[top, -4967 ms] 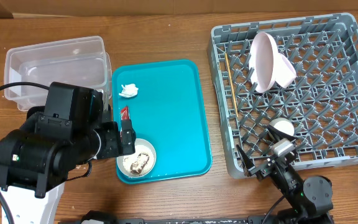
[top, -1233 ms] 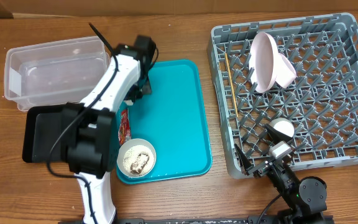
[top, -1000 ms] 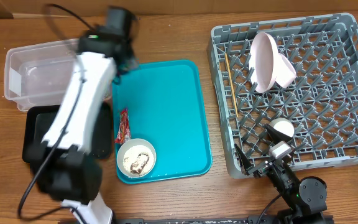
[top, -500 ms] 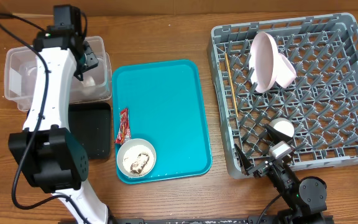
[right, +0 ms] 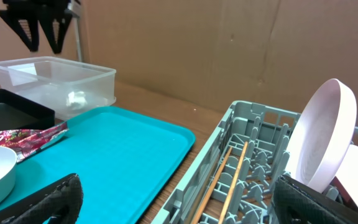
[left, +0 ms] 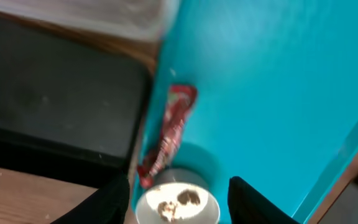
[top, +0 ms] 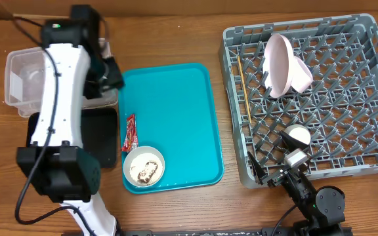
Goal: Sort waste into correct bins and load items into the dishwasher
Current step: 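Open the left gripper to drop the tissue into the clear bin, then move the left gripper to the red wrapper and grasp it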
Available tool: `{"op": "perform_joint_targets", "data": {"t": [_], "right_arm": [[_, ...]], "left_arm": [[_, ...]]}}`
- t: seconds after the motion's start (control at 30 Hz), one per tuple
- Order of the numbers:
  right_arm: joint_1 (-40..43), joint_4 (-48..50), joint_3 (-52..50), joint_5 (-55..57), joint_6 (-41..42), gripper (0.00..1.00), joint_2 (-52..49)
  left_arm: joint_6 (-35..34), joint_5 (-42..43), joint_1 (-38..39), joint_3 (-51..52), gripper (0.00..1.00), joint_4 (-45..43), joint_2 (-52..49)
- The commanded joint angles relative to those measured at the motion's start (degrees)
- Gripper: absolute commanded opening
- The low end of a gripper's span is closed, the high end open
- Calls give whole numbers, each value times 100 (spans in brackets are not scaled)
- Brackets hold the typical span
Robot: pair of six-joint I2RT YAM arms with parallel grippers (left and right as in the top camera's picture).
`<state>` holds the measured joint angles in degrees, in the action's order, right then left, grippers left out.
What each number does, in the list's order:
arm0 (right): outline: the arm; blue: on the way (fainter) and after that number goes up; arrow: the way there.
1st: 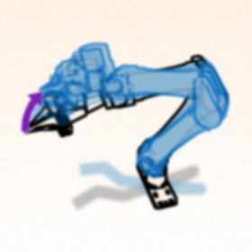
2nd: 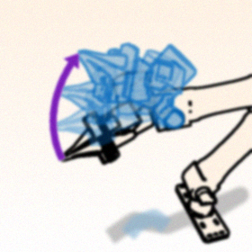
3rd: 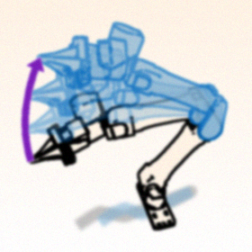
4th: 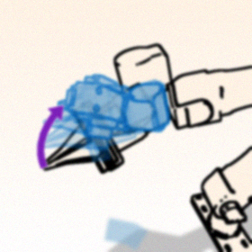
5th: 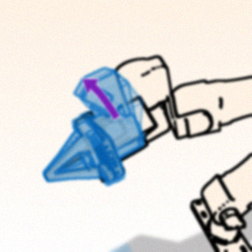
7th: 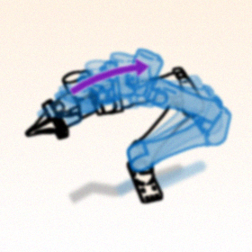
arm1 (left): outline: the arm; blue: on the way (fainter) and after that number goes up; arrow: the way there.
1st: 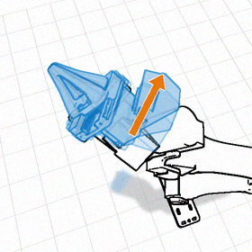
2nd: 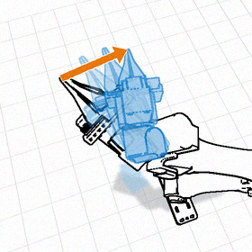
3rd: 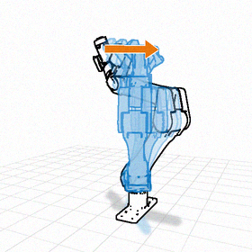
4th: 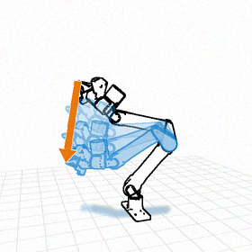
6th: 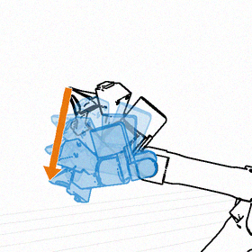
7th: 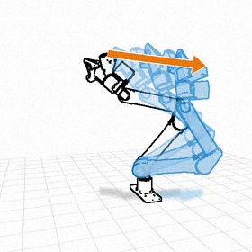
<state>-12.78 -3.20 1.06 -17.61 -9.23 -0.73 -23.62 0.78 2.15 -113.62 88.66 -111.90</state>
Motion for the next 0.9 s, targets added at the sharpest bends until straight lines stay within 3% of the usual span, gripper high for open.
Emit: {"op": "perform_joint_targets", "data": {"t": [0.0, 0.13, 0.33, 0.47, 0.77, 0.87], "right_arm": [[22, 11, -61, -9, 0, 100, 57], [22, 9, -61, -9, 0, 100, 57], [22, 11, -61, -9, 0, 100, 57], [22, 11, -61, -9, 0, 100, 57], [22, 9, -61, -9, 0, 100, 57], [22, 11, -61, -9, 0, 100, 57]], "left_arm": [[-149, -247, 481, 494, 58, -35, 55], [-645, -549, 671, 1429, 62, -365, 55], [-667, -407, 684, 2802, 62, -1316, 55], [-660, -608, 658, 3340, 67, -2004, 55], [-623, -850, 656, 3606, 35, -3073, 52], [-629, -835, 656, 3606, 16, -3128, 52]]}}
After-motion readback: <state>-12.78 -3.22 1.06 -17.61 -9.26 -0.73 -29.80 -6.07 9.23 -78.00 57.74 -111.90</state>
